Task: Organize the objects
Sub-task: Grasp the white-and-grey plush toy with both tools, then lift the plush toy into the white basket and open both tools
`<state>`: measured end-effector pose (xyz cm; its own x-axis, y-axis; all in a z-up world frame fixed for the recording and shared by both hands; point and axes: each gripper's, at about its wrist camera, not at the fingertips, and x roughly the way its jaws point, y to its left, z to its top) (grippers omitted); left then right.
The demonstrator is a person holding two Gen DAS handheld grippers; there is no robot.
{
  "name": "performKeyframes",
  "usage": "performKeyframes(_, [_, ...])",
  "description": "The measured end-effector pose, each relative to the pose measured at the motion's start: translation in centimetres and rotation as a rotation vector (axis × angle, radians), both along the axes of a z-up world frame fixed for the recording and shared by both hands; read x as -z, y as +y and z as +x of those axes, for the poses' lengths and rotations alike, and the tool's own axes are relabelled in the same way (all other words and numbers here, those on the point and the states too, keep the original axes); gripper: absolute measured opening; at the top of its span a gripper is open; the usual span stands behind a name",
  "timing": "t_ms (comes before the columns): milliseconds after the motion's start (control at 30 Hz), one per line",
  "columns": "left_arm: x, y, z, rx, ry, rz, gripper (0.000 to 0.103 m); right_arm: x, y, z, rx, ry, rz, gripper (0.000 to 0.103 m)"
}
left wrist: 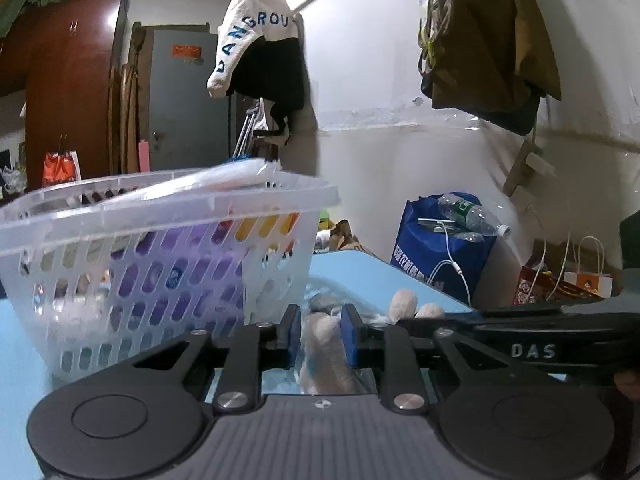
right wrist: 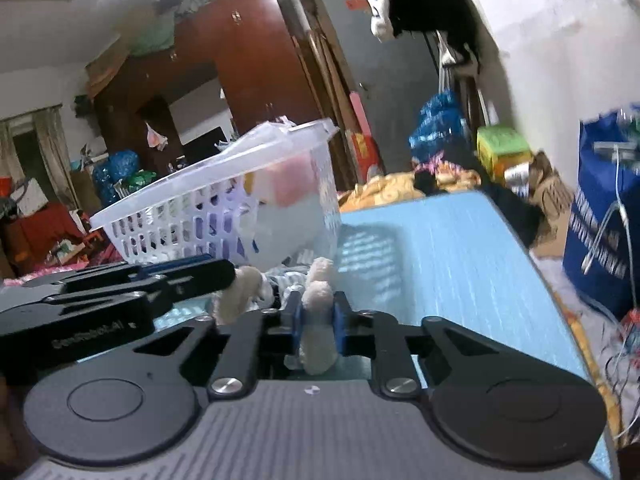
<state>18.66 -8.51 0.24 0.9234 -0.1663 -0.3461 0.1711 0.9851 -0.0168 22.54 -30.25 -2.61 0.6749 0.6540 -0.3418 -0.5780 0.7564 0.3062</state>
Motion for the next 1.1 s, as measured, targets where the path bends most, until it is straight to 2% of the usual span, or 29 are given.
performKeyframes(200, [0.9, -0.1, 0.0, -0.001, 0.006, -0.003, 0.026, -0.4, 0.5, -0.9, -0.005, -0.033, -0.020, 0.016])
performKeyframes(400, [1.3, 0.1, -0.6, -0.008, 0.001, 0.010, 0.018, -0.1, 0.6, -1.0, -0.004, -0.041, -0.015, 0.016])
performKeyframes(533, [1.2, 0.5, -0.7, -0.008, -0.003, -0.015, 0.016, -0.2, 0.8, -1.3, -0.004, -0.060, -0.022, 0.016])
performKeyframes(667, [0.6, 1.2, -1.7, 0.009, -0.040, -0.046, 0.015, -0.5, 0.8, -2.0, -0.001, -0.092, -0.015, 0.016])
performKeyframes(900, [-4.0, 1.9, -6.1, 0.030, -0.182, -0.057, 0.015, -3.9, 1.1, -5.3, -0.022, -0.208, 0.009, 0.015])
performKeyframes(1000, [-7.7, 2.6, -8.1, 0.023, -0.276, -0.024, 0.015, -7.1, 1.7, -7.2, -0.042, -0.298, 0.013, 0.015])
performKeyframes(1100, [-11.4, 3.9, -8.3, -0.031, -0.348, 0.019, 0.015, -10.9, 3.3, -8.0, -0.070, -0.390, 0.022, 0.015])
